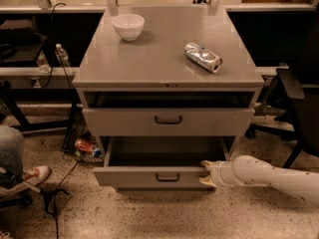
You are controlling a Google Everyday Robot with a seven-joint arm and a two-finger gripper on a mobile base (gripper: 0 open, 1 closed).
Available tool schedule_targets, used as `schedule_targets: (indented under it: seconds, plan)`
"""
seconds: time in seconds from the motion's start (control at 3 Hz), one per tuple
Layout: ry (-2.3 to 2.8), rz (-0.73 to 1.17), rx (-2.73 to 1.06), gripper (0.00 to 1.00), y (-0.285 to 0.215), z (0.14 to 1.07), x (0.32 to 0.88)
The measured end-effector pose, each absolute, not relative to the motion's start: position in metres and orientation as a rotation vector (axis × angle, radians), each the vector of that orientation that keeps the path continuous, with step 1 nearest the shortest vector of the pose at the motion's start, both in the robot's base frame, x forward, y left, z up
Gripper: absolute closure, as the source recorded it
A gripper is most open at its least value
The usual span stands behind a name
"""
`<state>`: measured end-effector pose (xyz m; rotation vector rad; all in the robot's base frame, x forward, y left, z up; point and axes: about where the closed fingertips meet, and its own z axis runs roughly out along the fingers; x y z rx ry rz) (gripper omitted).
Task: Open middle drawer
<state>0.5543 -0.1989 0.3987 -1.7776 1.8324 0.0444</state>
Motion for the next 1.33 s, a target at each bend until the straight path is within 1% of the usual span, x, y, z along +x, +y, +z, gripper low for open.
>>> schedule_targets:
  seconds: [0.33, 0.67, 1.0, 1.33]
  plan:
    - [1.833, 0.044, -1.777, 0.99, -0.199, 0.404, 0.554]
    - [1.833, 0.044, -1.777, 1.00, -0.199, 0.406, 0.554]
    - [1.860, 0.068, -1.741, 1.00, -0.206, 0.406, 0.534]
    - [1.863, 0.070, -1.744, 1.00, -0.206, 0.404, 0.532]
